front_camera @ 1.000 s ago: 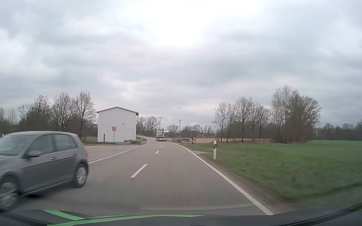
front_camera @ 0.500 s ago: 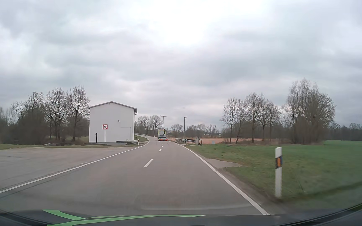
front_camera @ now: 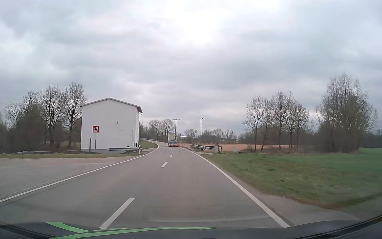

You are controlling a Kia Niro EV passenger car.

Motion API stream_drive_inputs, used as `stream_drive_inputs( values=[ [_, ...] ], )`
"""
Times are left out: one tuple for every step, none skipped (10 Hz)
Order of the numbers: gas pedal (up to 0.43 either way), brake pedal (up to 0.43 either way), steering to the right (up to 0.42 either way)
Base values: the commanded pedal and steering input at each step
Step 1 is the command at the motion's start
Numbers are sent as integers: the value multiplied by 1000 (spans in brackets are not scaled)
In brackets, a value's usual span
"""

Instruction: Follow the waypoints while adhering to traffic rules and regulations

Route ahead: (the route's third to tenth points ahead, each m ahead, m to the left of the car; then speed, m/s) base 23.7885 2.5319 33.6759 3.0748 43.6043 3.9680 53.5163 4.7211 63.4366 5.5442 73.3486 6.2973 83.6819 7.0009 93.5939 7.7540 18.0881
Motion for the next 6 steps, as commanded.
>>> stream_drive_inputs(
  values=[
    [138,0,-8],
    [138,0,-8],
    [138,0,-8],
    [130,0,-8],
    [130,0,-8],
    [118,0,-7]
  ],
)
